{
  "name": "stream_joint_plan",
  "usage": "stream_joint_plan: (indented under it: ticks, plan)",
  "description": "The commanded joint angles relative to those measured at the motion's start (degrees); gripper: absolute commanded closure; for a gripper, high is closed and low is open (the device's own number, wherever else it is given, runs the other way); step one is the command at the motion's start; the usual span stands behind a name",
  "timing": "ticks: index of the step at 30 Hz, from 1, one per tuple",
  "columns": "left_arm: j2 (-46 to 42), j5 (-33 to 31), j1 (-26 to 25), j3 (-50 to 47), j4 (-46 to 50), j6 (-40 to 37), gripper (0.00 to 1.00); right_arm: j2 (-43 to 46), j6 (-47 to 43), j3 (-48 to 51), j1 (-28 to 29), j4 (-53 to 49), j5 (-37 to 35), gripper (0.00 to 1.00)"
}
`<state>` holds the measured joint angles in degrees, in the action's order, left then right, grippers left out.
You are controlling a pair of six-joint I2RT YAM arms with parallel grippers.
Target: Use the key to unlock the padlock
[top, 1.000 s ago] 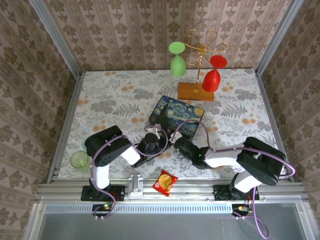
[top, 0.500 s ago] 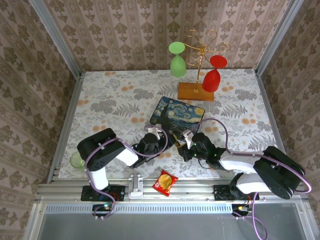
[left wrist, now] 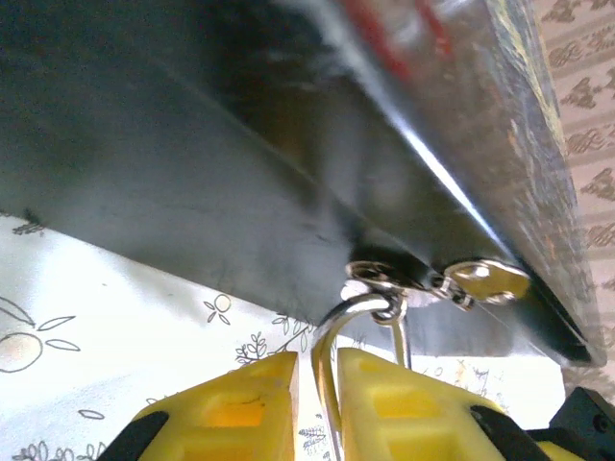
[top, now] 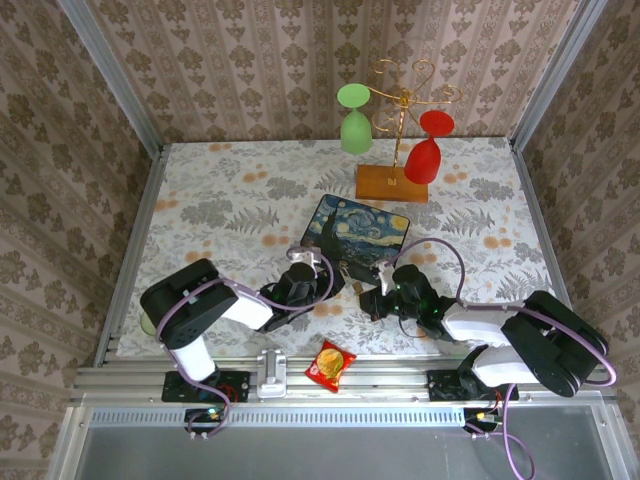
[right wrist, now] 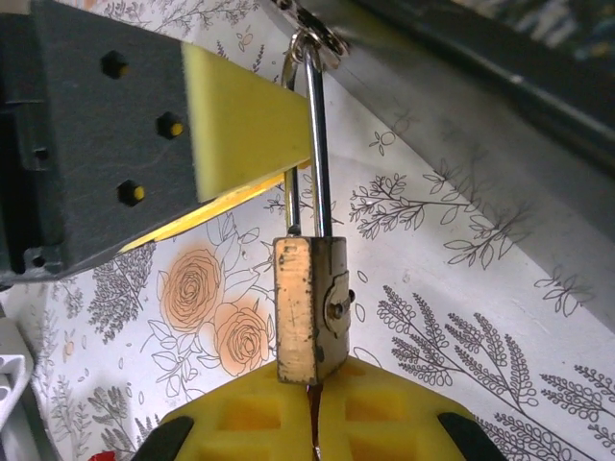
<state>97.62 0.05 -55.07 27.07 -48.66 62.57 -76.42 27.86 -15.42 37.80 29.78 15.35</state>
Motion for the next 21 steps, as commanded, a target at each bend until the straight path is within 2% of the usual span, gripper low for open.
stream_joint_plan:
  ticks: [1, 5, 9, 14, 19, 21]
  plan:
    - [-1.49, -2.6, -0.22, 0.57, 8.23, -5.57, 0.83, -1.41, 3.79, -0.03, -0.76, -1.7, 1.98, 0.92]
    - [-2.66, -2.79, -0.22, 2.66, 12.92, -8.73, 0.83, -2.55, 3.75, -0.4, -1.08, -6.22, -2.17, 0.91]
    - [-2.27, -5.04, -0.24, 4.95, 18.92, -13.22, 0.83, -6.71, 5.65, -0.49, -2.69, -3.88, 1.2, 0.9]
    - [-0.85, -5.67, -0.47, 6.4, 20.36, -14.89, 0.81, -10.11, 7.32, -1.54, -2.73, -1.99, 2.28, 0.87]
    - [-1.54, -5.7, -0.49, 6.37, 20.66, -15.1, 0.8, -11.16, 5.62, -2.2, -2.9, -6.88, -3.83, 0.83]
    - [-1.82, -5.92, -0.51, 6.42, 21.14, -15.27, 0.8, -12.12, 5.16, -2.25, -2.91, -6.66, -3.33, 0.82]
